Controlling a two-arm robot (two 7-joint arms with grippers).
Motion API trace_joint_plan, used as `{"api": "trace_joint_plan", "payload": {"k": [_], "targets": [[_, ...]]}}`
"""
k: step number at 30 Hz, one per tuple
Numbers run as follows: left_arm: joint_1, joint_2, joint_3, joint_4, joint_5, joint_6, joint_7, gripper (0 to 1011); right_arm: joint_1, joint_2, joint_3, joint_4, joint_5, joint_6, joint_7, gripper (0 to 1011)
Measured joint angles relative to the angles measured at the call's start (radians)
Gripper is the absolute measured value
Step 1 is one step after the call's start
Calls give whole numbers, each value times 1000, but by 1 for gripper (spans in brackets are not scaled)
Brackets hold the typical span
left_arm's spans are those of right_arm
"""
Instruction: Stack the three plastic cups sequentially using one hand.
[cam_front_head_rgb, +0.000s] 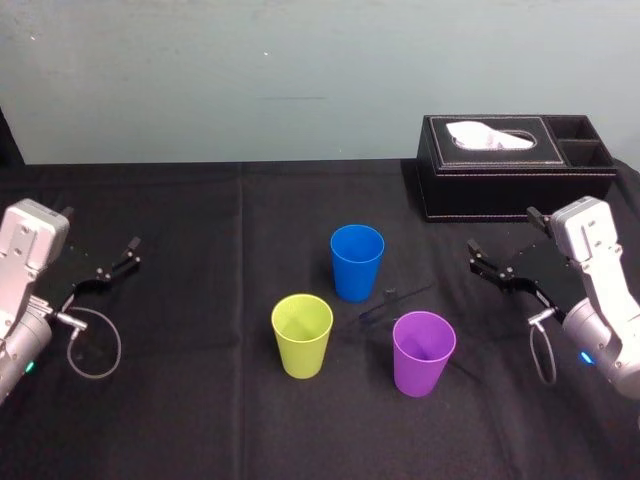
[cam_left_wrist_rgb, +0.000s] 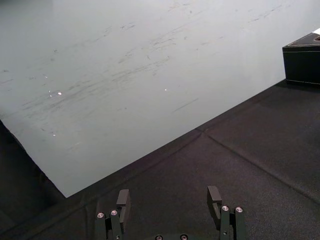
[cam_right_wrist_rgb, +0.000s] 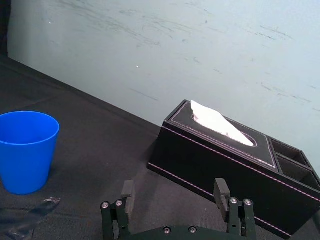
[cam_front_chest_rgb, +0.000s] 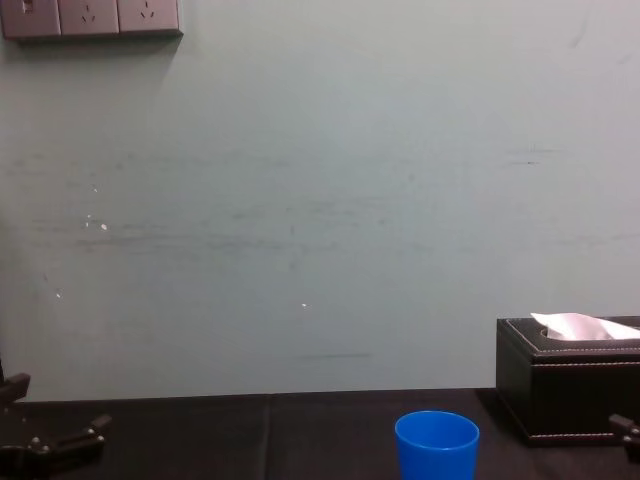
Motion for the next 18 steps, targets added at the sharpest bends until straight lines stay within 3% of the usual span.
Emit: {"api": "trace_joint_plan", "payload": {"k": [18], "targets": [[0,0,0,0,0,0,0,1010,0,0,0,0,0,0,0,1004]]}}
